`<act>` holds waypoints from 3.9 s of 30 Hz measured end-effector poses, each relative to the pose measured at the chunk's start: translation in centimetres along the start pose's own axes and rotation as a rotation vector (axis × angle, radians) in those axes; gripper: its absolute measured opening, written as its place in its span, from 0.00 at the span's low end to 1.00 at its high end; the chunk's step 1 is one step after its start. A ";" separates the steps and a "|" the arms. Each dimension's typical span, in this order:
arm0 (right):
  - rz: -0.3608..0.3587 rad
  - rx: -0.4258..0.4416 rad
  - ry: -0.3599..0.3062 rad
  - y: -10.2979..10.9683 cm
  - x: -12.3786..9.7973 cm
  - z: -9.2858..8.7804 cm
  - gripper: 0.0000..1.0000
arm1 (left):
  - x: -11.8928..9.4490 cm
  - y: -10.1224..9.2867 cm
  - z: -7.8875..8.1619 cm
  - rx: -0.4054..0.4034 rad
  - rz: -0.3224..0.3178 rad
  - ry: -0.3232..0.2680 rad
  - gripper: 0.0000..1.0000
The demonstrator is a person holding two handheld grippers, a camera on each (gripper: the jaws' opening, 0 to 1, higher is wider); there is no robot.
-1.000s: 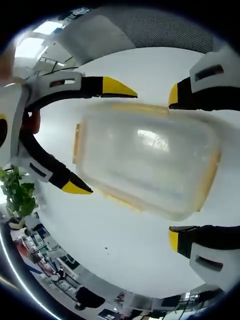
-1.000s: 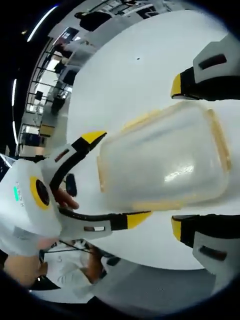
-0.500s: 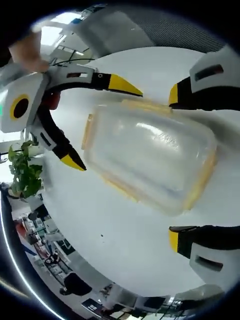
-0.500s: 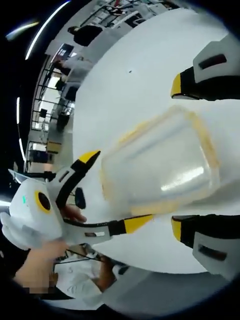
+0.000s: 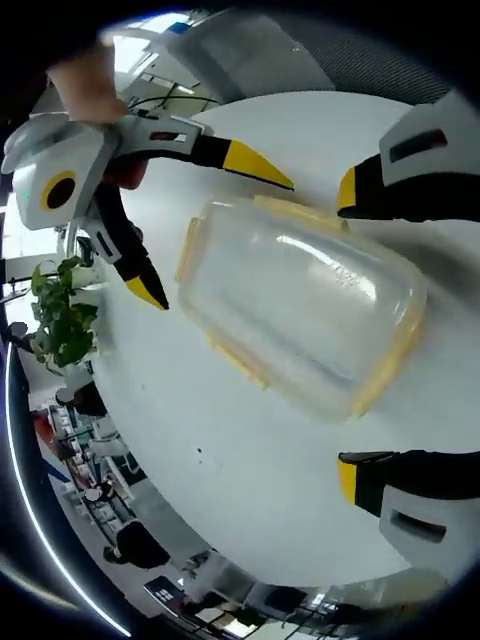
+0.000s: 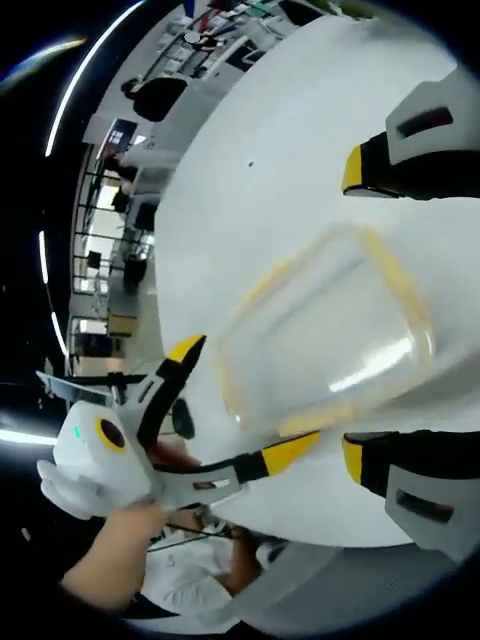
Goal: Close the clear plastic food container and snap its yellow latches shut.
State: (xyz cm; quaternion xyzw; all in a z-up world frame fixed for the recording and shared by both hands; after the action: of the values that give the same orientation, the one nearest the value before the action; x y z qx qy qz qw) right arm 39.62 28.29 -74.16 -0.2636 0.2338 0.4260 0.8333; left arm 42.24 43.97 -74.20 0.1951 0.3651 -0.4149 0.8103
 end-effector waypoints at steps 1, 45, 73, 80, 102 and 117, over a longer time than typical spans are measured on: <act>-0.006 0.007 -0.005 0.1 -0.1 0.0 0.99 | -0.1 0.0 -0.1 -0.012 0.005 -0.005 0.97; -0.138 0.343 -0.142 2.7 -2.3 -0.6 0.98 | -3.2 -2.1 -3.0 -0.370 0.039 -0.228 0.95; -0.140 0.407 -0.192 4.4 -4.1 -1.0 0.97 | -5.5 -3.8 -4.2 -0.489 0.014 -0.328 0.95; -0.138 0.405 -0.210 4.9 -4.7 -0.6 0.97 | -5.8 -4.4 -4.7 -0.498 0.015 -0.337 0.94; -0.131 0.383 -0.215 7.0 -7.1 -1.6 0.97 | -7.7 -5.4 -6.7 -0.530 0.035 -0.361 0.92; -0.097 0.374 -0.228 8.4 -8.0 -1.5 0.96 | -8.7 -6.6 -7.4 -0.527 0.043 -0.361 0.91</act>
State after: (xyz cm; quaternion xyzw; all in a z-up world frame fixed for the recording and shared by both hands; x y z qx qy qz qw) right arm 28.14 26.84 -72.37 -0.0654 0.2003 0.3618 0.9081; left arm 30.25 49.36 -72.57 -0.0906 0.3064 -0.3166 0.8931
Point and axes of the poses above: the point that each gripper's makers call its tool centre point, and the gripper's own axes: x roughly forward along the fingers, y roughly to its left, z roughly out of its top, the point moved 6 cm from there along -x, roughly backward along the fingers, and after that the axes turned 13 degrees about -x, right-handed, at the moved point
